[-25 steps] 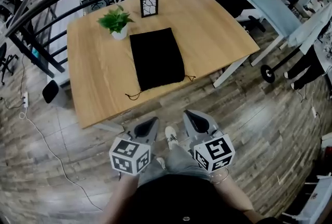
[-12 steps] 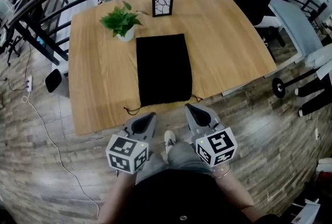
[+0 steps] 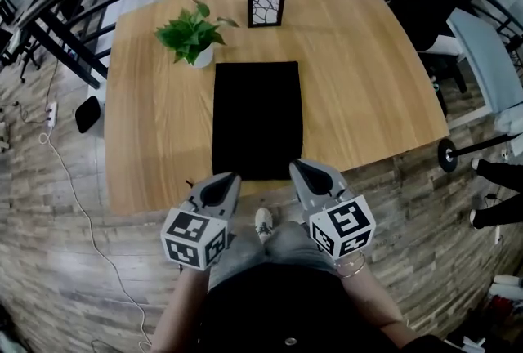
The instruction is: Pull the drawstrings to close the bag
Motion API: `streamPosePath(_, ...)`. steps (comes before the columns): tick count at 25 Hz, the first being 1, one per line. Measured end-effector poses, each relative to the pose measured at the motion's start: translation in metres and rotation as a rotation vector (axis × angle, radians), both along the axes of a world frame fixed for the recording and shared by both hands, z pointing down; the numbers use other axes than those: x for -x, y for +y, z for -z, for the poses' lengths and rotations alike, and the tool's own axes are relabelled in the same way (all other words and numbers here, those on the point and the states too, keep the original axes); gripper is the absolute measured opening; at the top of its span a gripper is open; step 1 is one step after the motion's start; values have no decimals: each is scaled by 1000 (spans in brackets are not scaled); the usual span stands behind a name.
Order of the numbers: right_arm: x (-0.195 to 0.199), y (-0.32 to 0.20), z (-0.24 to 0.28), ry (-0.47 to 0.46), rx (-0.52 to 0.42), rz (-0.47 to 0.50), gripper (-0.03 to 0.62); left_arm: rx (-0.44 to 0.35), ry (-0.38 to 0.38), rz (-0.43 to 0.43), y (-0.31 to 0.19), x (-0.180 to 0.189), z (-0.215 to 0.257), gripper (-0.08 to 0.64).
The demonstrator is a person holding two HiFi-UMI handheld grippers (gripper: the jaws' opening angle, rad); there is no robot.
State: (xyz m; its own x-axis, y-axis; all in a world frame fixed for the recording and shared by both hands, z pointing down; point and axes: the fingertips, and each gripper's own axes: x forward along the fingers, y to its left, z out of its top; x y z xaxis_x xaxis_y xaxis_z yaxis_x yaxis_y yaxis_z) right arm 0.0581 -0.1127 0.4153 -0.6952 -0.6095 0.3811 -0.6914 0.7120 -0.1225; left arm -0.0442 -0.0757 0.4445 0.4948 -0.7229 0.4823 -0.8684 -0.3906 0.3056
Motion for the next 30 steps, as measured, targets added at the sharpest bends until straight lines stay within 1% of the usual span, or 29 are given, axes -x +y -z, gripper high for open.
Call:
streamPosePath(4,-4,-5,-10,-3,30,24,-1,25,-5,8,-3,-4,-6,14)
streamPosePath(6,-5,-7,-10,-16,39,26,0,39,7,19,-2,-3,-8,14)
streamPosePath(11,-7,-11,-6,-35,16,8,-1,67,5,29,4,3,-16,14)
streamPosePath(17,-11,-11,-10,-21,29,-18,0,85,8,16,3,7,-20,14)
streamPosePath(22,-4,-12,-13,-18,46,-37,-1,86,7,-7,-2,11,-19,14)
streamPosePath(28,4,-7,-22,0,79,-71,0,106,-9,-47,0,23,-24,14)
streamPosePath(30,5,-4,-23,-3,92,-83,0,116,-6,-47,2,29,-27,14)
